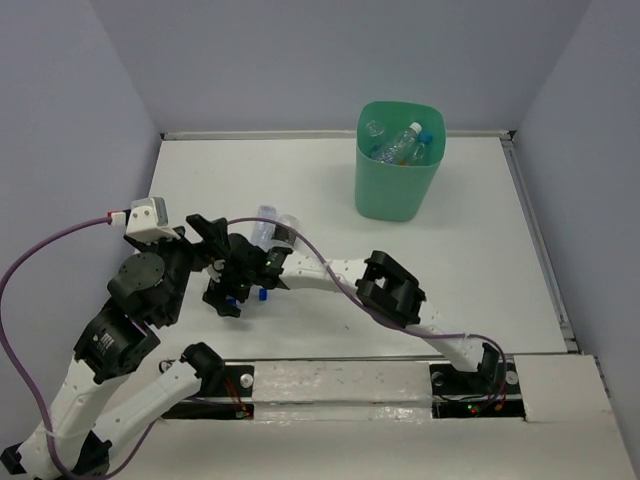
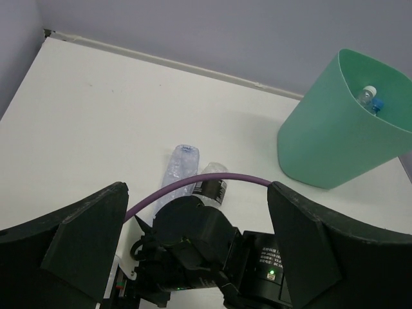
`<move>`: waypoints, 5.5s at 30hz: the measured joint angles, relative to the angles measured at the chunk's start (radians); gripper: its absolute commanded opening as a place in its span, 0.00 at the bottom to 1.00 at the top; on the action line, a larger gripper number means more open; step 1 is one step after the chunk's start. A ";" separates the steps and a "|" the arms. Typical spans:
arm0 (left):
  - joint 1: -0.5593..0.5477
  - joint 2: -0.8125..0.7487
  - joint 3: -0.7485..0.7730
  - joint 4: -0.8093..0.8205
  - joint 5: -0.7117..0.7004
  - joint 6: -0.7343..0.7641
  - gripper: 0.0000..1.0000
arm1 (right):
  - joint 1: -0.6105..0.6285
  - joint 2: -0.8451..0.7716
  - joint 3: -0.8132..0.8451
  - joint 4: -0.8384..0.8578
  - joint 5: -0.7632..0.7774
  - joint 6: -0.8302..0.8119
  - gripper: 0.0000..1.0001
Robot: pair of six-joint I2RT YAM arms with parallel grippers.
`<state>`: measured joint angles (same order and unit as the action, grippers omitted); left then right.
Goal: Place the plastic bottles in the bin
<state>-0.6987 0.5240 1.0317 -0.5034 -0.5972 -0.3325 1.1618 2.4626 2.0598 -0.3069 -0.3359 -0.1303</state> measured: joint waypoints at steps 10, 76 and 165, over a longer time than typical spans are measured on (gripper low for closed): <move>0.000 -0.021 -0.006 -0.018 -0.010 0.000 0.99 | 0.048 -0.065 -0.151 0.113 0.119 0.032 0.43; 0.021 1.153 -0.055 0.571 0.033 -0.022 0.93 | -0.798 -1.216 -1.110 0.600 0.087 0.447 0.91; -0.016 1.746 1.239 0.734 0.481 0.023 0.99 | -0.459 -1.556 -1.575 0.434 0.137 0.625 0.90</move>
<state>-0.7143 2.2704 2.2707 0.2302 -0.1158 -0.3096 0.7029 0.9070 0.4843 0.1268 -0.1986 0.4950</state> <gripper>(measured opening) 0.989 0.874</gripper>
